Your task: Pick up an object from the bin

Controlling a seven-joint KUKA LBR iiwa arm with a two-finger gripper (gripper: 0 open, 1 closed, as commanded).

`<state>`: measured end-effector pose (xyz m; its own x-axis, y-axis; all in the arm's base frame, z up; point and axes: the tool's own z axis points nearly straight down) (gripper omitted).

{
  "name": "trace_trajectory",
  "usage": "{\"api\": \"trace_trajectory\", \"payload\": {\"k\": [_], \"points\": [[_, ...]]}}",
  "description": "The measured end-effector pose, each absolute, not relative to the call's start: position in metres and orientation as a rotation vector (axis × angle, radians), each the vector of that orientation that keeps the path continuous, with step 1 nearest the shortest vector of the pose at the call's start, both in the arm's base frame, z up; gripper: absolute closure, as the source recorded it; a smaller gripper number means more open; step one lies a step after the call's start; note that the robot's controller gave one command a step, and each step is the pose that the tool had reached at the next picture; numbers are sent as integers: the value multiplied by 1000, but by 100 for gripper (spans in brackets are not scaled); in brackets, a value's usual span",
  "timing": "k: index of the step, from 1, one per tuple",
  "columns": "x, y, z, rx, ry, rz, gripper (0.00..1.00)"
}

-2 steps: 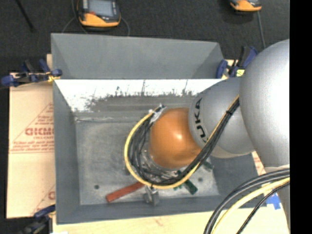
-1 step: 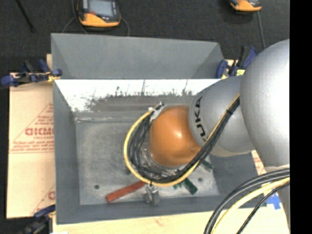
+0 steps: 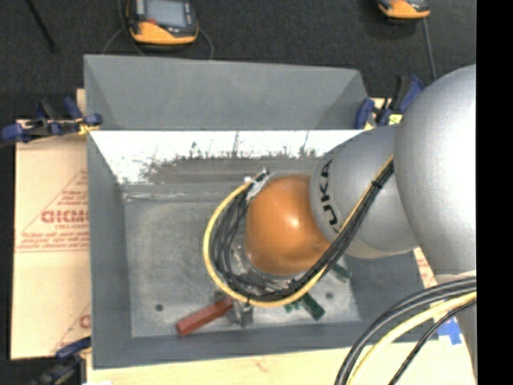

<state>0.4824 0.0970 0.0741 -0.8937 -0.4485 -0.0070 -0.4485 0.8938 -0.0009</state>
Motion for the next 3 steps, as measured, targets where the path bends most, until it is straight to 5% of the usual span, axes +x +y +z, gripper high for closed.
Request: {"api": "trace_trajectory", "payload": {"k": [1, 3], "points": [[484, 96, 122, -712, 3053, -1, 100], [487, 95, 172, -690, 3059, -1, 100]]}}
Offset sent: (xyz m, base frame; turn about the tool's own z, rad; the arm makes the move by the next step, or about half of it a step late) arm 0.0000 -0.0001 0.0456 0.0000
